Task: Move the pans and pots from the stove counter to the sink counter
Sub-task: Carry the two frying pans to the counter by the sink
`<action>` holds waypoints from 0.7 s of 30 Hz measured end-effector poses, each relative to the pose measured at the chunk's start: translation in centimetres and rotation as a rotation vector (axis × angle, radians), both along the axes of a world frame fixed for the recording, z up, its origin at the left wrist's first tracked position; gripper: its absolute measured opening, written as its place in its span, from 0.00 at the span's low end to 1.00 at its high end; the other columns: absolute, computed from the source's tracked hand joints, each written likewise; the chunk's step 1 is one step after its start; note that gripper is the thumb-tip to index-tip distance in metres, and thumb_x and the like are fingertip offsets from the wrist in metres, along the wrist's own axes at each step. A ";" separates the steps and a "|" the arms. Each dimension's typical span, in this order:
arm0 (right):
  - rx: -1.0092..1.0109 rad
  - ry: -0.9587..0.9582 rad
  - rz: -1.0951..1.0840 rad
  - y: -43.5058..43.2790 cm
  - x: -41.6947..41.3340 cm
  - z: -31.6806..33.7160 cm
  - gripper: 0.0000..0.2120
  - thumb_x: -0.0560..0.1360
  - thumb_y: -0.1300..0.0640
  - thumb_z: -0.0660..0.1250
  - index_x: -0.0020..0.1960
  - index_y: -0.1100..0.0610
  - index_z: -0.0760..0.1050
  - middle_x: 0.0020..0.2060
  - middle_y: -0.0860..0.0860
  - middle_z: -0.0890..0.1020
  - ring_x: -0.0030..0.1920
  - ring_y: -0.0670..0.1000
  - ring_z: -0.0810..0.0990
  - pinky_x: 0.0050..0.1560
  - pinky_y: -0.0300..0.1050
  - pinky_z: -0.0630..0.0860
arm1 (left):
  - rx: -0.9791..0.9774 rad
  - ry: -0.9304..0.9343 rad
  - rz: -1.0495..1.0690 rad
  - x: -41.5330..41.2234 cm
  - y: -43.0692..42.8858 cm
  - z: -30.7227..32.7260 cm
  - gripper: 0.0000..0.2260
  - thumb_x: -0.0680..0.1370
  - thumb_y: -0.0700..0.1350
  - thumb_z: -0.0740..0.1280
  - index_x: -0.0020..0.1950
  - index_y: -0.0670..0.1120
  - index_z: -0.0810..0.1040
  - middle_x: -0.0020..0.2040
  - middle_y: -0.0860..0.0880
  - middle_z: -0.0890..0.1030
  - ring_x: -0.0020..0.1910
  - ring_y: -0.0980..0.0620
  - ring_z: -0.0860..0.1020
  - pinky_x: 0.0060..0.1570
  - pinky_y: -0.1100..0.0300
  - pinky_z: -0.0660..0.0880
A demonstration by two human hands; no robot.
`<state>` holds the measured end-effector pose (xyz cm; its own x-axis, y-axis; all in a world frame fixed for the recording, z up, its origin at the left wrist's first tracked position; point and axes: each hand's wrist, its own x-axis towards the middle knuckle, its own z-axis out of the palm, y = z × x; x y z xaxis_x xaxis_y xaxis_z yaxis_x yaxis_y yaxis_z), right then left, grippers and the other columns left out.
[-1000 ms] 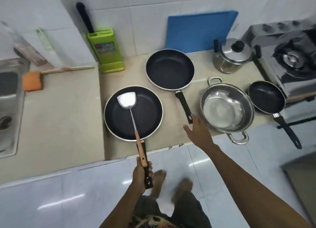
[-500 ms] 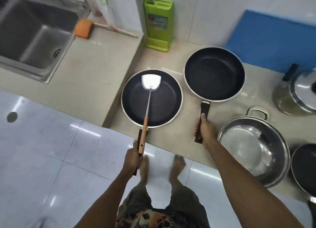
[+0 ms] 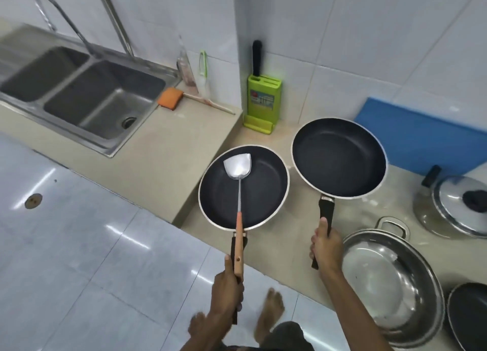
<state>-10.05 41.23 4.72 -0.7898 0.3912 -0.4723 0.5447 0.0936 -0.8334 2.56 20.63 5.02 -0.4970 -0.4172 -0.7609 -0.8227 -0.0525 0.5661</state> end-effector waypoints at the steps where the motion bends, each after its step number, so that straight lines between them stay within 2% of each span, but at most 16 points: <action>1: 0.015 0.013 0.003 -0.2 0.2 0.8 0.24 0.84 0.41 0.56 0.38 0.57 0.70 0.28 0.54 0.70 0.21 0.50 0.66 0.22 0.42 0.65 | 0.004 0.020 -0.001 0.4 0.2 0.4 0.32 0.82 0.66 0.49 0.34 0.44 0.73 0.22 0.50 0.73 0.18 0.53 0.70 0.21 0.63 0.68; 5: 0.082 0.058 -0.007 -1.5 1.8 3.1 0.24 0.84 0.41 0.56 0.40 0.58 0.71 0.28 0.55 0.71 0.20 0.48 0.67 0.19 0.41 0.66 | -0.030 0.080 -0.027 2.2 -1.0 1.5 0.33 0.82 0.67 0.48 0.34 0.44 0.76 0.24 0.50 0.75 0.21 0.52 0.73 0.23 0.61 0.71; 9: 0.170 0.085 0.007 -3.8 3.7 5.2 0.26 0.83 0.40 0.56 0.40 0.60 0.73 0.29 0.56 0.74 0.23 0.51 0.71 0.23 0.44 0.69 | -0.043 0.109 -0.007 3.2 -5.2 2.7 0.33 0.82 0.67 0.48 0.32 0.45 0.75 0.22 0.50 0.74 0.20 0.52 0.72 0.23 0.61 0.71; 11: 0.214 0.100 0.030 -5.8 4.8 6.1 0.27 0.83 0.40 0.56 0.42 0.62 0.74 0.30 0.57 0.76 0.26 0.55 0.73 0.27 0.47 0.72 | -0.057 0.127 -0.002 3.9 -8.5 3.4 0.33 0.82 0.67 0.48 0.32 0.45 0.74 0.21 0.51 0.74 0.19 0.53 0.71 0.22 0.62 0.70; 14: 0.262 0.121 0.095 -9.7 6.3 7.5 0.26 0.83 0.39 0.56 0.42 0.59 0.75 0.31 0.57 0.79 0.27 0.56 0.76 0.29 0.49 0.75 | -0.082 0.160 0.007 4.5 -14.3 4.7 0.33 0.82 0.67 0.48 0.32 0.45 0.74 0.22 0.51 0.75 0.20 0.52 0.72 0.25 0.60 0.72; 21: 0.202 0.163 0.260 -23.7 8.8 10.1 0.23 0.83 0.41 0.59 0.42 0.59 0.78 0.28 0.53 0.79 0.21 0.49 0.73 0.23 0.43 0.72 | -0.207 0.294 0.115 6.9 -29.7 8.5 0.33 0.80 0.69 0.48 0.36 0.44 0.75 0.25 0.49 0.76 0.23 0.51 0.73 0.25 0.60 0.71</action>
<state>-1.28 17.58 14.79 -0.9335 0.2405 -0.2660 0.3430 0.3828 -0.8578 9.42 -9.05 13.56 -0.6223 -0.6130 -0.4868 -0.6191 0.0048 0.7853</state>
